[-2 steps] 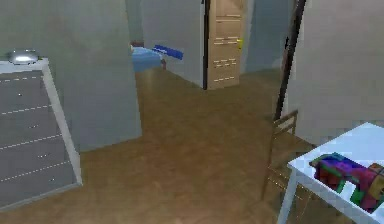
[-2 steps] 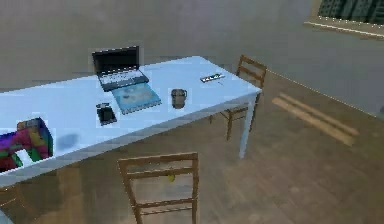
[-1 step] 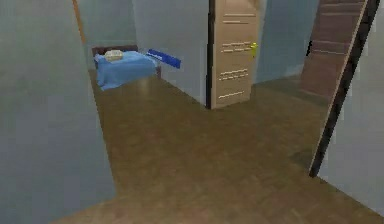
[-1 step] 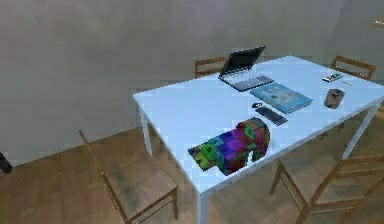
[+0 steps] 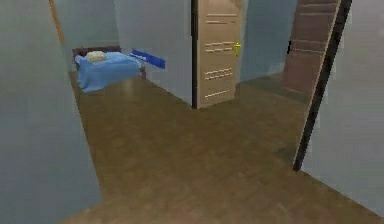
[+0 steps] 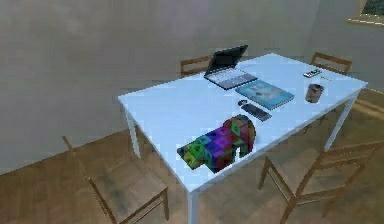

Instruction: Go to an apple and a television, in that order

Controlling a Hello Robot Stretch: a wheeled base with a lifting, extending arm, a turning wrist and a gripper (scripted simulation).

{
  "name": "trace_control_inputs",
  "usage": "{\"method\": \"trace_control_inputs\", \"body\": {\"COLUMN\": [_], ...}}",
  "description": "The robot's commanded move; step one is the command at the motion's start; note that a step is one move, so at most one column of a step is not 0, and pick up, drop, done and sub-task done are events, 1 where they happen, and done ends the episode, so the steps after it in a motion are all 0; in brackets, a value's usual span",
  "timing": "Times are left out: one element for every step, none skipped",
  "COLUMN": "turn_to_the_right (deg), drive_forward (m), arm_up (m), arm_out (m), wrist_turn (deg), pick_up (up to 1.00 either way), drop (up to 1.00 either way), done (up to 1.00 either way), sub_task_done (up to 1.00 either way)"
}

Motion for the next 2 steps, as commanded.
{"method": "trace_control_inputs", "body": {"turn_to_the_right": [0.0,18.0], "drive_forward": [0.65,0.00], "arm_up": [0.00,0.00], "arm_out": [0.00,0.00], "wrist_turn": [0.0,0.0], "pick_up": [0.00,0.00], "drop": [0.00,0.00], "done": [0.00,0.00], "sub_task_done": [0.00,0.00]}}
